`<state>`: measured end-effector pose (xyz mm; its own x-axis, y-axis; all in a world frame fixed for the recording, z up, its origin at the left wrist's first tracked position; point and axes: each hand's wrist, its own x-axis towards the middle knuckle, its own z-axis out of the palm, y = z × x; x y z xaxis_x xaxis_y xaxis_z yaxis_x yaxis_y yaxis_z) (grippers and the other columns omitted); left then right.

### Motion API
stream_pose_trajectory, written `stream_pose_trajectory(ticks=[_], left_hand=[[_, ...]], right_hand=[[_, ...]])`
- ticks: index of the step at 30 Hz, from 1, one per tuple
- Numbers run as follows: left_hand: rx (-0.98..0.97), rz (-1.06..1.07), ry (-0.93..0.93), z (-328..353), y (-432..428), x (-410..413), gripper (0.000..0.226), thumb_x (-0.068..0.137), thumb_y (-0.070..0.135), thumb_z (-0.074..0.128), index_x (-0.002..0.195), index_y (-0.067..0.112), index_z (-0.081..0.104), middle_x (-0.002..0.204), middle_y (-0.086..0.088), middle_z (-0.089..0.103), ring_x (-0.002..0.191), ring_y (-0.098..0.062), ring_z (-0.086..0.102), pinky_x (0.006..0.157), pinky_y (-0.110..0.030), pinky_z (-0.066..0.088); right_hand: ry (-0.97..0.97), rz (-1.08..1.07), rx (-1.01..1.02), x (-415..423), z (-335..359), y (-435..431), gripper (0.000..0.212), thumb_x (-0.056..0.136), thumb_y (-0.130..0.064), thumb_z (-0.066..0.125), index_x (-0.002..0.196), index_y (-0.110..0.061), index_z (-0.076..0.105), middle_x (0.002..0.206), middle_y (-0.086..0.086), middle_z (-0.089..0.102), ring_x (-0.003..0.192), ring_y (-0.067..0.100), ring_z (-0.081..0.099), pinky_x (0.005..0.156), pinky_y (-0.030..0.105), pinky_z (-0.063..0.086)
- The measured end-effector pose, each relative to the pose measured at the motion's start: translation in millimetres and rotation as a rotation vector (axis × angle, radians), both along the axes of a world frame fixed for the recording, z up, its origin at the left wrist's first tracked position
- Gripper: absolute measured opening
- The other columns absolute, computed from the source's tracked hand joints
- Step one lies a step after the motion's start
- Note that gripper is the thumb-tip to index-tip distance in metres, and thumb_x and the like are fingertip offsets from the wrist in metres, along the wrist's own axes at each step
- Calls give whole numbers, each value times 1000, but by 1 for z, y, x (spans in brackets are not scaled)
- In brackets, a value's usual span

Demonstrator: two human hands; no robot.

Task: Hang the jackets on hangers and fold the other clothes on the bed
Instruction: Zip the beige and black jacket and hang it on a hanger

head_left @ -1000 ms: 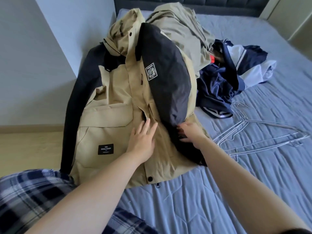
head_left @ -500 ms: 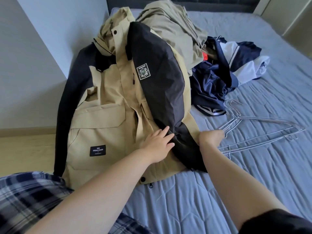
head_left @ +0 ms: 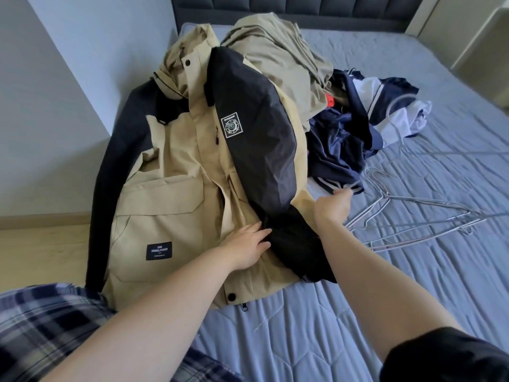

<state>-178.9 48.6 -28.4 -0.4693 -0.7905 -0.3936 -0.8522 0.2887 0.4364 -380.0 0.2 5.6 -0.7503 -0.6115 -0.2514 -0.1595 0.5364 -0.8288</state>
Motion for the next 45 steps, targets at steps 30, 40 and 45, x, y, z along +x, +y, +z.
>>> stream_pose_trajectory(ticks=[30, 40, 45], left_hand=[[162, 1300, 950, 9, -29, 174, 38, 89, 8, 53, 124, 20, 55, 101, -3, 65, 97, -20, 60, 74, -28, 46], [233, 1531, 1183, 7, -35, 191, 61, 92, 5, 47, 147, 25, 29, 111, -3, 56, 97, -16, 60, 82, -36, 48], [260, 1506, 1076, 5, -44, 188, 58, 93, 7, 45, 148, 16, 28, 110, -5, 56, 97, -19, 59, 89, -39, 49]], right_hand=[[398, 467, -489, 159, 39, -42, 26, 97, -4, 34, 94, -8, 60, 83, -10, 47, 97, 29, 49, 79, 29, 35], [899, 883, 63, 130, -2, -61, 53, 86, -36, 55, 133, -15, 44, 129, 10, 47, 119, 32, 39, 98, 43, 34], [800, 1168, 188, 170, -12, -60, 111, 67, -72, 63, 150, -21, 9, 150, 4, 25, 137, 28, 23, 110, 47, 25]])
